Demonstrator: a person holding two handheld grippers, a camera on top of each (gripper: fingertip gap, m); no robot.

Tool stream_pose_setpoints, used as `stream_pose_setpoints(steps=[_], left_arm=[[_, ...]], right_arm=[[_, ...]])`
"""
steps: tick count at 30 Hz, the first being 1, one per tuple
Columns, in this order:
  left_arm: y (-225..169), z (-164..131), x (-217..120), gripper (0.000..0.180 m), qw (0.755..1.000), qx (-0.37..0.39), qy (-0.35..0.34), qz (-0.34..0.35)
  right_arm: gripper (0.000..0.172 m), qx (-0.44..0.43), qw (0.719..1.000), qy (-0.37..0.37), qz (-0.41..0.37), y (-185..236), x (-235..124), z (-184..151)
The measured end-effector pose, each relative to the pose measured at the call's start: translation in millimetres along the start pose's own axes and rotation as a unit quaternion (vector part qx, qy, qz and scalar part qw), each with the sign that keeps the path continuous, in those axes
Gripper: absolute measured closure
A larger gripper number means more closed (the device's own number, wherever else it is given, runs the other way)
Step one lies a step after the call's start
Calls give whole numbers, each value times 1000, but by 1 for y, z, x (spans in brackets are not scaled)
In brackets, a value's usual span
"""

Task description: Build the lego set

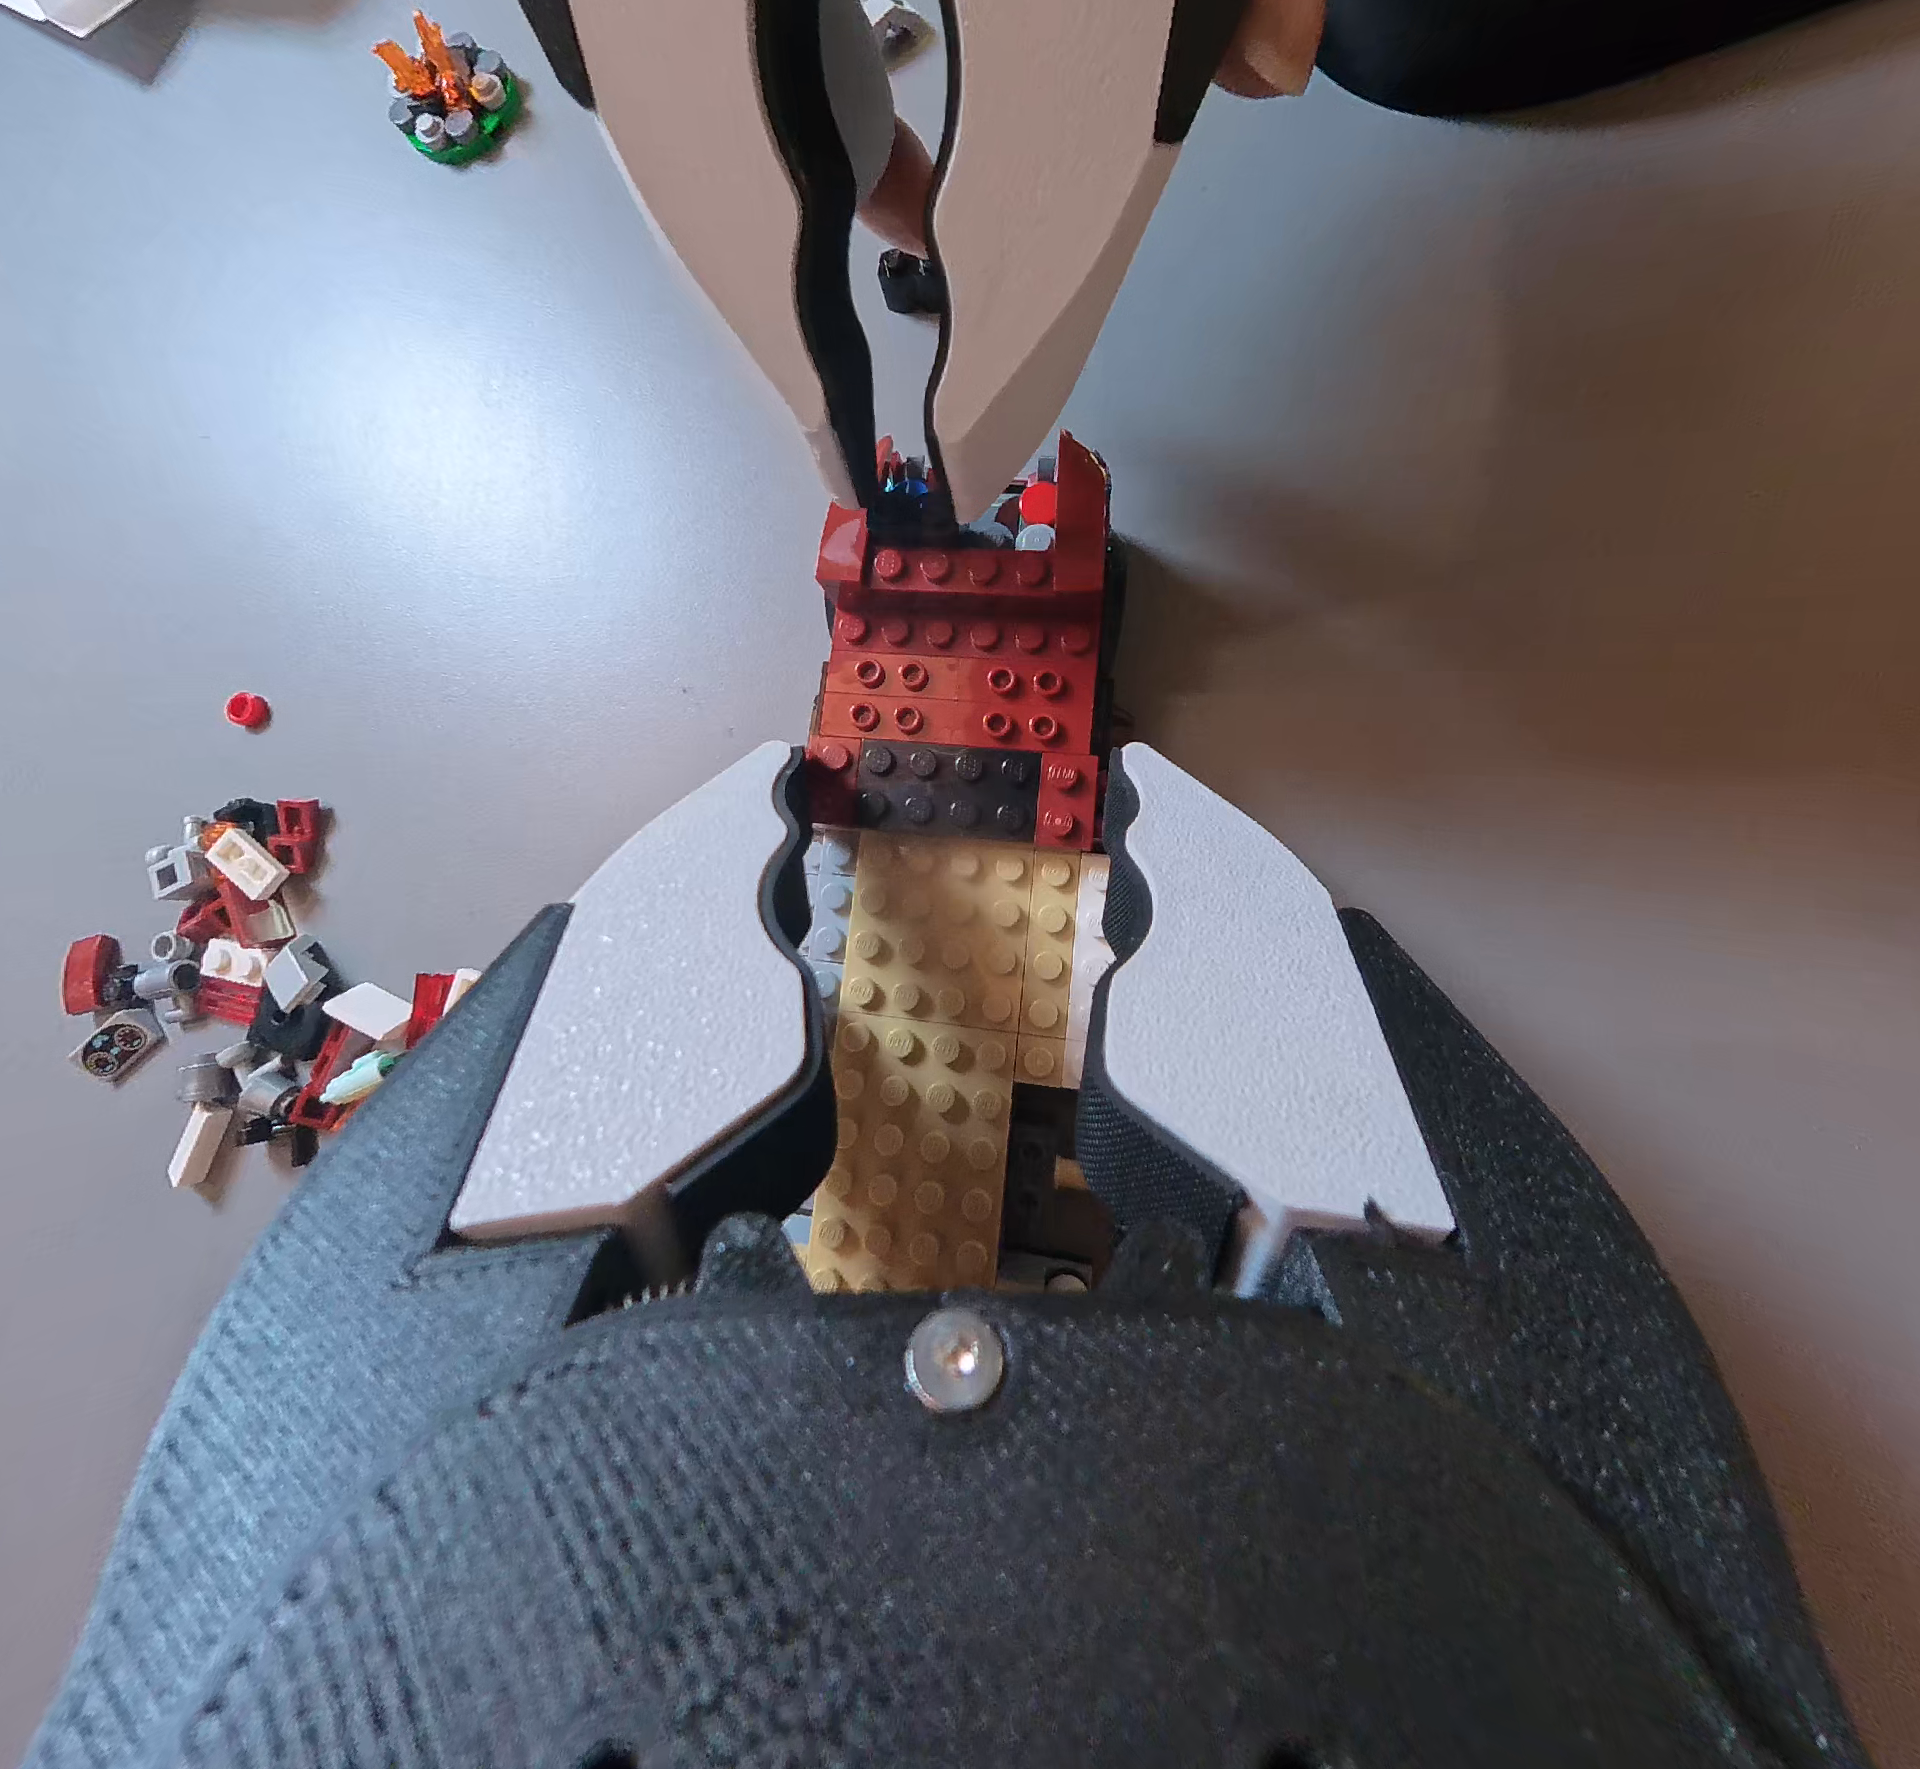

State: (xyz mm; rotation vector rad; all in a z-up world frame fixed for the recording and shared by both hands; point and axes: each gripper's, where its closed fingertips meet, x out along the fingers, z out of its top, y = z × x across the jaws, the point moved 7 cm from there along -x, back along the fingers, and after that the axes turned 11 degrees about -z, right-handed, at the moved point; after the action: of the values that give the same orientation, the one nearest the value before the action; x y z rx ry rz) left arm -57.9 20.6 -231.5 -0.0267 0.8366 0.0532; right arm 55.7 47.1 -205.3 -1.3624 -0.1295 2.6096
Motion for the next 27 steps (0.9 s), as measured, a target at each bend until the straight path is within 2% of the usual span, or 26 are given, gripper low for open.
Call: stream_pose_setpoints(steps=[21, 25, 27], left_arm=[[-2, 1, 1, 126, 1000, 12, 5, 2], [-1, 1, 1, 126, 1000, 7, 4, 2], [-2, 1, 1, 126, 1000, 8, 6, 3]], right_arm=[[158, -4, 999, 35, -1, 0, 3, 2], [158, 19, 1000, 7, 2, 0, 1, -1], [148, 66, 997, -41, 18, -6, -11, -1]])
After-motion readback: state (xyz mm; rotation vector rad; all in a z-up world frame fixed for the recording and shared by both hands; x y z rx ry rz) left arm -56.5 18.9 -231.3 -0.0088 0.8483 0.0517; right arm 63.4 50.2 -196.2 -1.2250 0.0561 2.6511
